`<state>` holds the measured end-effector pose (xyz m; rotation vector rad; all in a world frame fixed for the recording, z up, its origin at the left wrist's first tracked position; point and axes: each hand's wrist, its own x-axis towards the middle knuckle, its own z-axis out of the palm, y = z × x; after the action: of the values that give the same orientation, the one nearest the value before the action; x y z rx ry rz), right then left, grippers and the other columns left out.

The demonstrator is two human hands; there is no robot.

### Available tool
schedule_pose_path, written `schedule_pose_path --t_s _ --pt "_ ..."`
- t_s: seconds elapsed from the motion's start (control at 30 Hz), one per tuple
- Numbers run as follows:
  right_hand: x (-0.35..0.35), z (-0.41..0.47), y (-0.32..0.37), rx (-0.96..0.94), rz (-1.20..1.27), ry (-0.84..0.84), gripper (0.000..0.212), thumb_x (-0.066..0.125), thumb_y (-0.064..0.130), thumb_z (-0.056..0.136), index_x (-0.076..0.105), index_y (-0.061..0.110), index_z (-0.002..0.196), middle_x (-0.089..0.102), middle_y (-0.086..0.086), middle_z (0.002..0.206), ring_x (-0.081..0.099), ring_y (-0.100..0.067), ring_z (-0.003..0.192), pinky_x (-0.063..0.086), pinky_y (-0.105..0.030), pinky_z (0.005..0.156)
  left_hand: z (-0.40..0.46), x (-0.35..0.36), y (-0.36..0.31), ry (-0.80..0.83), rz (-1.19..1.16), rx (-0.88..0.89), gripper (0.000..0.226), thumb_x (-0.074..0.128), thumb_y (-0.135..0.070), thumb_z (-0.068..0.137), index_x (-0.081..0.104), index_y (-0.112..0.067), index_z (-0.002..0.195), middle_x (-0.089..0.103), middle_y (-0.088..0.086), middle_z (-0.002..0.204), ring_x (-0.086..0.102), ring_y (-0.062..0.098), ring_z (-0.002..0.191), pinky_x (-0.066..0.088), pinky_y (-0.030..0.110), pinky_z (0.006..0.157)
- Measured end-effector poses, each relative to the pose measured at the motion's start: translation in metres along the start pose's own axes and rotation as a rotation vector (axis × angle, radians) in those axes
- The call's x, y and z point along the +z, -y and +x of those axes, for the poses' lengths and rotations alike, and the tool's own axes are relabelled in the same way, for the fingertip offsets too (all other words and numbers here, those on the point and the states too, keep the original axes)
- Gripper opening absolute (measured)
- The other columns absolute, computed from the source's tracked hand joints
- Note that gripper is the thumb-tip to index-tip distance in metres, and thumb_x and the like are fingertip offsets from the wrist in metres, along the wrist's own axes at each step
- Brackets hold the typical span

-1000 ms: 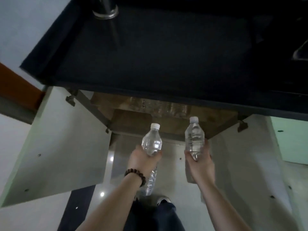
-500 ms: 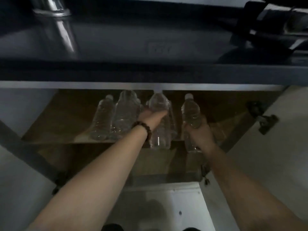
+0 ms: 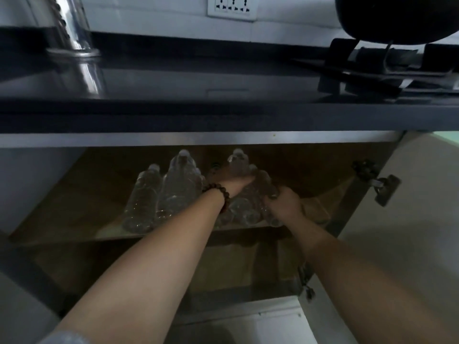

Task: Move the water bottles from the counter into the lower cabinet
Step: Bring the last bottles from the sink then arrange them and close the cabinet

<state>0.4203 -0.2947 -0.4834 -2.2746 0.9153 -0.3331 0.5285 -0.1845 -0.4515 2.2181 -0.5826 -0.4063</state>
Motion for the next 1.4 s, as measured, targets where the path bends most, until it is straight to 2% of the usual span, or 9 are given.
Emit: schedule_pose_path --t_s 0.13,0.3,0.43,0.6,0.7,0.8,0.9,1.03,1.4 --pt "0.005 0.002 0.0 -0.02 -0.087 -0.048 0.032 0.056 0.04 0.09 0.066 0.012 0.101 0.068 -0.017 0.106 0.061 -0.036 0.1 0.045 -0.034 0.078 0.006 0.0 0.006 -0.05 -0.015 -0.043 0.088 0.046 -0.089 0.055 0.056 -0.032 0.121 0.062 0.002 0.121 0.061 0.026 0.105 0.049 0.044 0.092" --pt "0.009 0.001 -0.001 -0.049 -0.13 0.031 0.044 0.043 0.054 0.086 0.063 0.021 0.107 0.065 -0.015 0.11 0.06 -0.035 0.1 0.046 -0.036 0.084 -0.016 -0.02 -0.002 -0.077 0.0 0.006 0.057 0.044 -0.066 0.087 0.065 -0.019 0.11 0.066 0.004 0.107 0.06 0.023 0.093 0.039 0.029 0.076" --pt "0.004 -0.012 0.014 -0.182 -0.084 -0.043 0.06 0.037 0.062 0.081 0.043 0.035 0.134 0.049 -0.013 0.135 0.046 -0.035 0.121 0.042 -0.043 0.101 -0.037 -0.048 0.007 -0.103 -0.031 0.076 0.044 0.044 -0.058 0.093 0.059 -0.025 0.118 0.058 -0.009 0.099 0.058 0.015 0.098 0.04 0.03 0.074" --pt "0.001 -0.04 0.049 -0.419 -0.02 -0.071 0.069 0.05 0.067 0.081 0.019 0.052 0.14 0.009 0.0 0.156 0.017 -0.031 0.142 0.03 -0.05 0.109 -0.082 -0.112 0.076 -0.434 0.098 0.126 0.045 0.056 -0.047 0.089 0.05 -0.03 0.131 0.052 0.002 0.129 0.05 0.023 0.12 0.048 0.044 0.094" --pt "0.015 -0.043 0.064 -0.457 -0.158 0.005 0.08 0.054 0.07 0.076 0.012 0.054 0.143 -0.004 0.006 0.159 0.008 -0.032 0.145 0.025 -0.05 0.111 -0.098 -0.14 0.124 -0.264 0.083 -0.091 0.078 0.064 -0.062 0.075 0.033 -0.042 0.144 0.022 0.009 0.157 0.019 0.034 0.144 0.028 0.058 0.111" --pt "0.034 -0.039 0.063 -0.34 -0.091 0.015 0.064 0.061 0.056 0.081 0.037 0.045 0.139 0.015 -0.002 0.158 0.032 -0.027 0.138 0.036 -0.041 0.106 -0.104 -0.131 0.148 -0.045 0.032 -0.202 0.11 0.066 -0.075 0.052 0.022 -0.044 0.148 -0.001 0.007 0.162 0.008 0.032 0.147 0.018 0.053 0.116" --pt "0.043 -0.034 0.06 -0.347 -0.087 -0.033 0.051 0.064 0.047 0.081 0.049 0.042 0.13 0.033 -0.004 0.149 0.05 -0.025 0.124 0.047 -0.038 0.098 -0.1 -0.117 0.15 -0.047 0.038 -0.168 0.108 0.075 -0.064 0.055 0.029 -0.036 0.148 0.0 0.007 0.161 0.011 0.03 0.147 0.019 0.047 0.117" --pt "0.042 -0.033 0.061 -0.383 -0.149 -0.057 0.05 0.066 0.045 0.08 0.052 0.041 0.127 0.033 -0.003 0.149 0.054 -0.026 0.118 0.049 -0.041 0.097 -0.093 -0.112 0.153 -0.124 0.047 -0.138 0.092 0.083 -0.046 0.064 0.038 -0.033 0.143 0.011 0.007 0.16 0.013 0.029 0.147 0.021 0.048 0.117" --pt "0.02 -0.034 0.047 -0.35 -0.151 -0.051 0.045 0.067 0.039 0.082 0.056 0.035 0.125 0.033 0.004 0.148 0.054 -0.019 0.116 0.047 -0.033 0.094 -0.084 -0.091 0.149 -0.144 0.023 -0.068 0.087 0.084 -0.048 0.062 0.043 -0.038 0.138 0.02 0.006 0.158 0.012 0.025 0.147 0.021 0.046 0.115"
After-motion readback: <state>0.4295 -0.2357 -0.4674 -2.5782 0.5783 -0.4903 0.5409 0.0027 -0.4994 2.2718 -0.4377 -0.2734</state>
